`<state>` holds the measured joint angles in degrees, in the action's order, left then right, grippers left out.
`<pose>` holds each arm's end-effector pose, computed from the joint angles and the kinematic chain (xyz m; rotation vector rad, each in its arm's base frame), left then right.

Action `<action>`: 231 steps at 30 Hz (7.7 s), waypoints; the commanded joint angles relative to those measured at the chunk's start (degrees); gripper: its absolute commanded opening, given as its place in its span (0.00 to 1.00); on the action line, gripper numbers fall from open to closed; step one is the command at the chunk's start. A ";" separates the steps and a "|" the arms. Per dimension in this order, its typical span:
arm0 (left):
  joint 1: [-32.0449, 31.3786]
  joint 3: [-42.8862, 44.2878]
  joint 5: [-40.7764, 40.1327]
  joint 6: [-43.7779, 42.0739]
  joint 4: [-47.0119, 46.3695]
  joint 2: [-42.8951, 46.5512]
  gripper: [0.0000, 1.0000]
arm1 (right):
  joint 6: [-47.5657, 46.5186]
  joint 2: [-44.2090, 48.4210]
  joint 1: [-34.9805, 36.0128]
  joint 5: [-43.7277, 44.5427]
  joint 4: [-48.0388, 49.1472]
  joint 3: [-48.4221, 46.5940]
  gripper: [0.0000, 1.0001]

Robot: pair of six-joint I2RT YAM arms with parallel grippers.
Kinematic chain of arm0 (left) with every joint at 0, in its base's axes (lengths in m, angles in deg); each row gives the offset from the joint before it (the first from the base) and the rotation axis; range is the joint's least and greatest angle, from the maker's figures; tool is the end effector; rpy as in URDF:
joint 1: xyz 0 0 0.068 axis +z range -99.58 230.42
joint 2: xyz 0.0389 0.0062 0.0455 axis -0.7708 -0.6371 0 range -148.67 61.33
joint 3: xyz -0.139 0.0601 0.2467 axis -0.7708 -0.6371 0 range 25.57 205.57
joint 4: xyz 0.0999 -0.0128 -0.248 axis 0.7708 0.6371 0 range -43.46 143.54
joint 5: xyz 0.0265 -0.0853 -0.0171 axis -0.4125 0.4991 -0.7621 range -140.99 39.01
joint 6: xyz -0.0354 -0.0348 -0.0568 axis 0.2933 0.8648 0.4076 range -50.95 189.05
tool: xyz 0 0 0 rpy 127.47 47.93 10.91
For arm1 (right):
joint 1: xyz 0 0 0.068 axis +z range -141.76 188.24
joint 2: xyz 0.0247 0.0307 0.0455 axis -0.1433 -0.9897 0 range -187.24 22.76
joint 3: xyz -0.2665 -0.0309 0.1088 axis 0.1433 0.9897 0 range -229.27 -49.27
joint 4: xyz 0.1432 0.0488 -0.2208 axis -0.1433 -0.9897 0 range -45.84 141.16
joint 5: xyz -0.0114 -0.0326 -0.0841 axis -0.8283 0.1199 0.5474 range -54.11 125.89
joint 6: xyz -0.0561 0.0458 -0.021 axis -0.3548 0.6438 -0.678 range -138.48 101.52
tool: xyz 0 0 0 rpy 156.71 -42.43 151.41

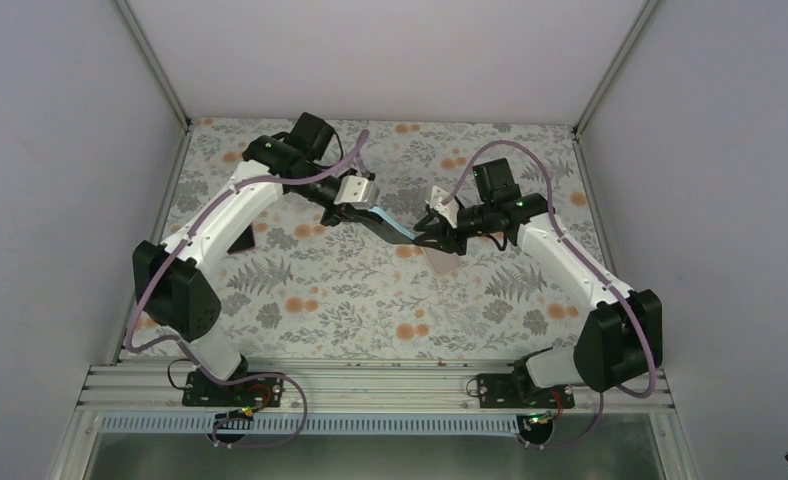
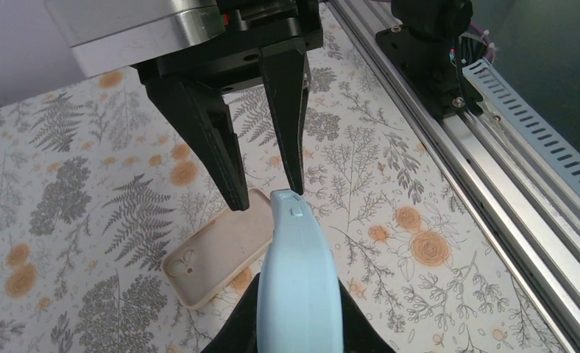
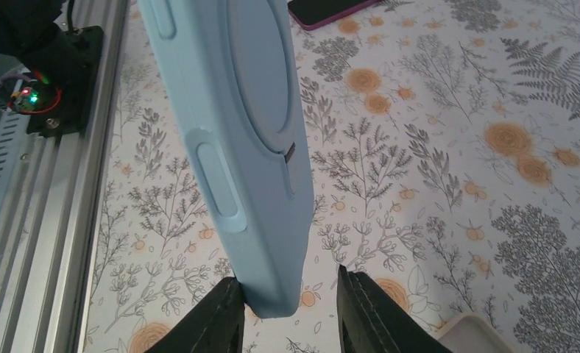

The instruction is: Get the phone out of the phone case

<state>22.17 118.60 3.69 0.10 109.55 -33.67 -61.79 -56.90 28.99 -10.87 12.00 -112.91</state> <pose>0.2792 -0.2090 0.3445 1.8678 1.3007 -0.9215 0.2596 0.1480 0.2819 -1.4686 1.7657 0.8252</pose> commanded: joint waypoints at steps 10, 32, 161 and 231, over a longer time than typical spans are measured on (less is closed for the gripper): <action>-3.76 1.39 22.73 -6.89 14.69 -0.84 0.02 | 4.25 0.32 -0.27 12.09 20.21 -1.96 0.32; -5.77 -0.25 22.34 -6.02 14.78 0.77 0.02 | 3.66 2.16 -0.66 21.32 26.23 0.98 0.44; 13.58 17.82 48.42 4.18 14.65 -7.85 0.02 | 19.64 -1.72 5.70 -6.24 28.13 -3.00 0.53; 12.04 17.61 48.46 10.34 9.80 -10.82 0.02 | 30.02 -9.33 13.57 -10.04 35.67 -21.22 0.62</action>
<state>36.16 134.12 32.93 14.66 112.72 -41.30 -34.44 -68.48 38.65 -9.23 35.76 -129.10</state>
